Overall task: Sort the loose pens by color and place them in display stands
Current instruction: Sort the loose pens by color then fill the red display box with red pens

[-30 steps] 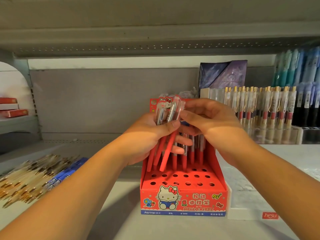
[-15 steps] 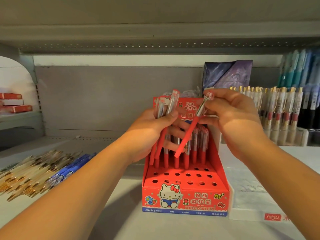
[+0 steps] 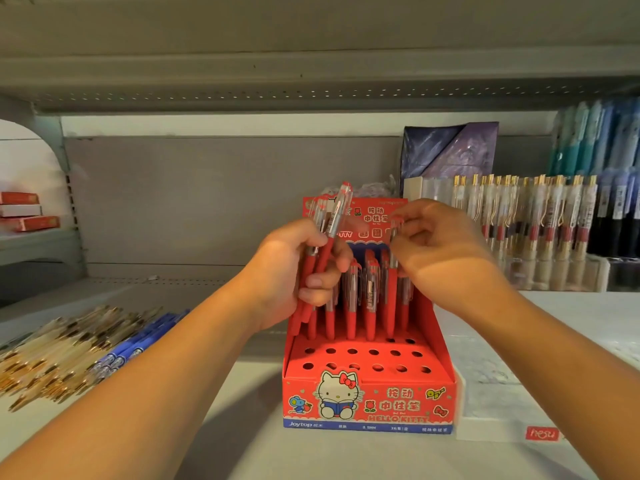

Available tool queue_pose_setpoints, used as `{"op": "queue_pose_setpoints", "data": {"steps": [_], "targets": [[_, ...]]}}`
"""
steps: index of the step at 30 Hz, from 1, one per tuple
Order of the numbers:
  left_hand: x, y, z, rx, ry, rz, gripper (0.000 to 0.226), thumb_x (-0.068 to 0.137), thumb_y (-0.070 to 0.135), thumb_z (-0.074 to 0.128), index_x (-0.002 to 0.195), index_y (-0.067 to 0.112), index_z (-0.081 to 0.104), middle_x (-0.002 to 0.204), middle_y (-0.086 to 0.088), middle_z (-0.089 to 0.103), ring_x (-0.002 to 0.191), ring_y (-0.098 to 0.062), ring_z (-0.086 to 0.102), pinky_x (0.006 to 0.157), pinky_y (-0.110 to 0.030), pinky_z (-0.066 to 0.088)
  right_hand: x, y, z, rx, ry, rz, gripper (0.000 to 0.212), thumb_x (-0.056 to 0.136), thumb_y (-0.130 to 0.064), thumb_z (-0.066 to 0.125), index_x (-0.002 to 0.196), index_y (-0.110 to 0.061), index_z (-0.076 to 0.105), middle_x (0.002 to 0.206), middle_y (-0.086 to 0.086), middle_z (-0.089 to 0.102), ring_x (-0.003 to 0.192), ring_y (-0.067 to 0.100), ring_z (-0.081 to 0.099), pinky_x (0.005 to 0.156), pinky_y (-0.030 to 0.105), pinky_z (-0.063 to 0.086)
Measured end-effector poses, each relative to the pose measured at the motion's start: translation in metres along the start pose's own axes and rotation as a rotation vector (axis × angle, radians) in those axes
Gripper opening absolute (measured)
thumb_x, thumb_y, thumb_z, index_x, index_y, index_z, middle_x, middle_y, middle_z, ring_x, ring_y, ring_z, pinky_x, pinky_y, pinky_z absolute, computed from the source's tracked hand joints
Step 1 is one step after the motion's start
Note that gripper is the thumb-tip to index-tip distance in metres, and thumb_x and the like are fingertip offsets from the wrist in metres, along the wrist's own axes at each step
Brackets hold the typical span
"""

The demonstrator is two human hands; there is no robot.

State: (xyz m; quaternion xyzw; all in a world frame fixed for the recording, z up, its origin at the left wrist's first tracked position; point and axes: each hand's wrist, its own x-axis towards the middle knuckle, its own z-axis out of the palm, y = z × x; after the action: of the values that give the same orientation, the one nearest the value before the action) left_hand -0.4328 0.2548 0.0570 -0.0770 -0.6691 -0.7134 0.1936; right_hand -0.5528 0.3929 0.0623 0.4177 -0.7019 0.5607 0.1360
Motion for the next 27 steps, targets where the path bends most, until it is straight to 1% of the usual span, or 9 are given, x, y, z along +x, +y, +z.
{"op": "queue_pose_setpoints", "data": {"steps": [2,4,7,9,12,15,18,22,27], "targets": [[-0.001,0.001,0.003,0.023,0.000,-0.033,0.038,0.067,0.022,0.041,0.093,-0.001,0.058,0.069,-0.014,0.020,0.046,-0.014,0.014,0.037,-0.018,0.022,-0.001,0.000,0.000,0.004,-0.010,0.008,0.020,0.063,-0.029,0.051,0.080,-0.038,0.058,0.073,-0.014,0.065,0.061,0.021,0.067,0.055,0.048,0.059],[0.000,0.001,0.006,0.053,0.035,-0.037,0.022,0.077,0.015,0.039,0.078,0.000,0.054,0.063,-0.009,0.024,0.044,-0.014,0.016,0.036,-0.018,0.025,-0.001,0.000,-0.001,0.014,-0.010,0.008,0.019,0.065,-0.026,0.054,0.080,-0.038,0.058,0.069,-0.008,0.064,0.062,0.022,0.067,0.055,0.049,0.059],[0.002,-0.002,0.008,0.037,0.081,0.058,0.024,0.093,0.000,0.031,0.107,0.000,0.051,0.064,-0.013,0.053,0.042,-0.013,0.031,0.041,-0.020,0.023,0.000,0.001,-0.002,-0.007,0.005,0.002,0.019,0.074,-0.020,0.061,0.080,-0.037,0.058,0.069,-0.010,0.065,0.066,0.023,0.068,0.067,0.050,0.059],[0.002,-0.003,0.009,0.057,0.065,0.105,0.030,0.097,-0.003,0.034,0.122,0.004,0.048,0.070,-0.012,0.057,0.047,-0.015,0.037,0.045,-0.025,0.027,0.003,0.002,-0.003,-0.046,0.015,0.003,0.019,0.078,-0.017,0.064,0.080,-0.035,0.059,0.073,-0.005,0.067,0.067,0.024,0.068,0.070,0.049,0.058],[0.001,-0.005,0.010,0.137,0.047,0.127,0.021,0.100,0.000,0.041,0.120,0.001,0.049,0.073,-0.009,0.062,0.052,-0.015,0.047,0.048,-0.025,0.041,0.003,0.003,-0.004,-0.084,-0.008,0.001,0.021,0.078,-0.013,0.064,0.081,-0.034,0.059,0.074,-0.006,0.066,0.067,0.020,0.068,0.068,0.046,0.059],[0.001,-0.005,0.008,0.203,0.019,0.125,0.008,0.100,0.004,0.046,0.102,0.005,0.053,0.074,-0.006,0.068,0.055,-0.015,0.058,0.052,-0.027,0.050,0.000,0.003,-0.006,-0.146,-0.055,-0.011,0.025,0.077,-0.012,0.064,0.084,-0.035,0.057,0.072,-0.008,0.064,0.059,0.010,0.065,0.062,0.041,0.060],[0.000,-0.006,0.007,0.173,0.000,0.109,0.012,0.100,0.003,0.046,0.102,0.008,0.057,0.079,-0.008,0.072,0.060,-0.015,0.067,0.057,-0.025,0.056,0.000,0.002,-0.007,-0.200,-0.161,0.012,0.023,0.076,-0.010,0.061,0.084,-0.031,0.058,0.075,-0.001,0.069,0.064,0.020,0.068,0.064,0.045,0.060],[0.002,-0.009,0.006,0.143,-0.023,0.101,0.018,0.099,0.003,0.049,0.103,0.014,0.062,0.085,-0.012,0.073,0.068,-0.017,0.071,0.064,-0.029,0.060,0.000,0.000,-0.008,-0.233,-0.184,0.033,0.019,0.076,-0.010,0.062,0.082,-0.028,0.061,0.076,-0.002,0.071,0.064,0.019,0.067,0.066,0.043,0.060],[0.002,-0.008,0.007,0.125,-0.037,0.088,0.017,0.097,0.005,0.051,0.104,0.015,0.063,0.088,-0.013,0.074,0.074,-0.020,0.073,0.064,-0.030,0.060,0.002,-0.001,-0.012,-0.286,-0.158,0.043,0.012,0.078,-0.017,0.064,0.076,-0.028,0.064,0.072,-0.006,0.069,0.060,0.013,0.064,0.057,0.026,0.050]]}}
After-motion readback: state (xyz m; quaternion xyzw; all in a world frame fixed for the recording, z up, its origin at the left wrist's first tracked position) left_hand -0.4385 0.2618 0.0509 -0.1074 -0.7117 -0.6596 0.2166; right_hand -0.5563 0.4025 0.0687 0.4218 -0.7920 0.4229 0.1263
